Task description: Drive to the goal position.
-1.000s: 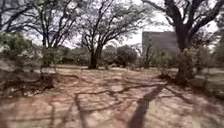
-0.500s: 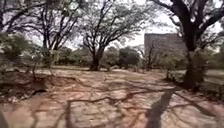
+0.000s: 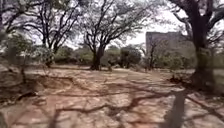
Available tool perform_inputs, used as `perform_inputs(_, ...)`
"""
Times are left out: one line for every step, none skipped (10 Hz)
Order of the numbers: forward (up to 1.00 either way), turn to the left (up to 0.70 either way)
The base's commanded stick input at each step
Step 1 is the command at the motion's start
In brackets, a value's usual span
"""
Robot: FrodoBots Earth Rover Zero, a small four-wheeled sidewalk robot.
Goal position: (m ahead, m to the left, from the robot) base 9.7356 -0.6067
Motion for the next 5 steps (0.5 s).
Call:
perform_inputs(0.7,0.0)
perform_inputs(0.7,0.0)
perform_inputs(0.7,0.0)
perform_inputs(0.7,0.0)
perform_inputs(0.7,0.0)
